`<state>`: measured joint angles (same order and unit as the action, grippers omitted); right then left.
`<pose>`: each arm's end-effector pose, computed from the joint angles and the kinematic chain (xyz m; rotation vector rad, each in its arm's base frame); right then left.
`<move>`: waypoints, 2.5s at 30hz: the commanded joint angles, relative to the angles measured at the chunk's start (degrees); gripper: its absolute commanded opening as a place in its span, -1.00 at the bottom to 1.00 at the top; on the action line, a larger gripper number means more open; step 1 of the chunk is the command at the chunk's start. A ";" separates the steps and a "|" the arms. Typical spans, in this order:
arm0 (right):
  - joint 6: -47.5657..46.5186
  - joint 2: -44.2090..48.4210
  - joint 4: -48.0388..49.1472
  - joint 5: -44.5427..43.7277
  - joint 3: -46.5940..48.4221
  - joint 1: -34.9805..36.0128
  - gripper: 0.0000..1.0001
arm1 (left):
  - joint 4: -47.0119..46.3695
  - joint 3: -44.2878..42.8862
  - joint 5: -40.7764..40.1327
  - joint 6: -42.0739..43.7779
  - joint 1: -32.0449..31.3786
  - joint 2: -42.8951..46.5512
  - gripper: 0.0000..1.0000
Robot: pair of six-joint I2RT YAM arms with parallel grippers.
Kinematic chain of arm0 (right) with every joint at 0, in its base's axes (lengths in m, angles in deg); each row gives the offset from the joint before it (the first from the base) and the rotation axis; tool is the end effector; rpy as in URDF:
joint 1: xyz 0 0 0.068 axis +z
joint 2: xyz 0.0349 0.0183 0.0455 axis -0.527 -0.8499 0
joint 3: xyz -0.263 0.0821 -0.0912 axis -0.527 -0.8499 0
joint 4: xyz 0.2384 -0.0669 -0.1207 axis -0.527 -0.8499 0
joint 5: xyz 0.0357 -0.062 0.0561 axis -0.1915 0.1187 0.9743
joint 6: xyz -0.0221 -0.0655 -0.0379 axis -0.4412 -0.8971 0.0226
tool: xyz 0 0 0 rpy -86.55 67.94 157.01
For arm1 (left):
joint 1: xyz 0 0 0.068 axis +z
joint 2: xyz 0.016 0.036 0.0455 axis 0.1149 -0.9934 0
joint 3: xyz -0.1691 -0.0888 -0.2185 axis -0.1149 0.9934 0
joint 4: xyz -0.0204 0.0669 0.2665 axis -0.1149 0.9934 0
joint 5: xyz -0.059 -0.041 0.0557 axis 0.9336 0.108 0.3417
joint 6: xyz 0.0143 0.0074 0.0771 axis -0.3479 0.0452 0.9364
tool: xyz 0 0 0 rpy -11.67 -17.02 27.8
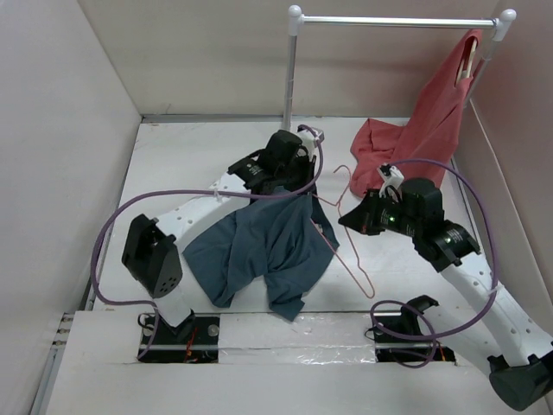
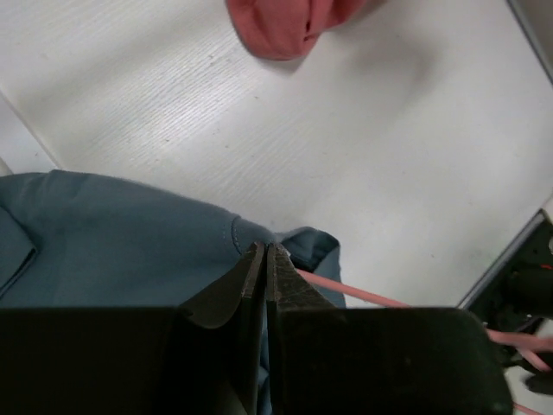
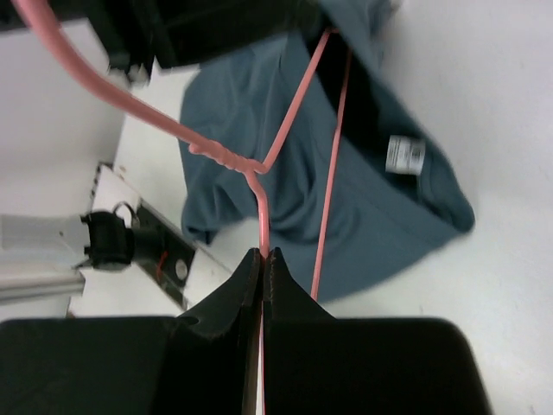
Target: Place the t-shirt on the hanger
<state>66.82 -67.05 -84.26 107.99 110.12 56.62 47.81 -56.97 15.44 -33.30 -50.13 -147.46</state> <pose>0.1774 0.1121 0.3337 -0.1396 2.1782 1.0163 0.3125 -0.3141 0.3372 0.6811 2.0435 -0.7832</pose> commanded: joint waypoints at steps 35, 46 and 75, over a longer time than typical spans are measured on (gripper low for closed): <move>-3.88 -12.55 74.92 -20.49 2.70 12.10 -1.00 | 15.94 -21.79 4.02 -4.33 -0.24 19.21 -0.40; -5.64 -9.92 72.38 -20.85 2.97 14.02 -1.00 | 3.30 -27.41 -8.72 -11.96 2.75 19.04 0.12; -8.28 -11.93 66.93 -22.16 6.12 15.08 -1.00 | 0.65 -28.48 -3.45 -25.76 4.33 5.50 0.03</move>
<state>60.57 -78.94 -21.90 87.12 111.80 71.26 51.04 -85.69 11.44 -57.72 -45.84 -143.67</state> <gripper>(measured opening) 0.025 0.528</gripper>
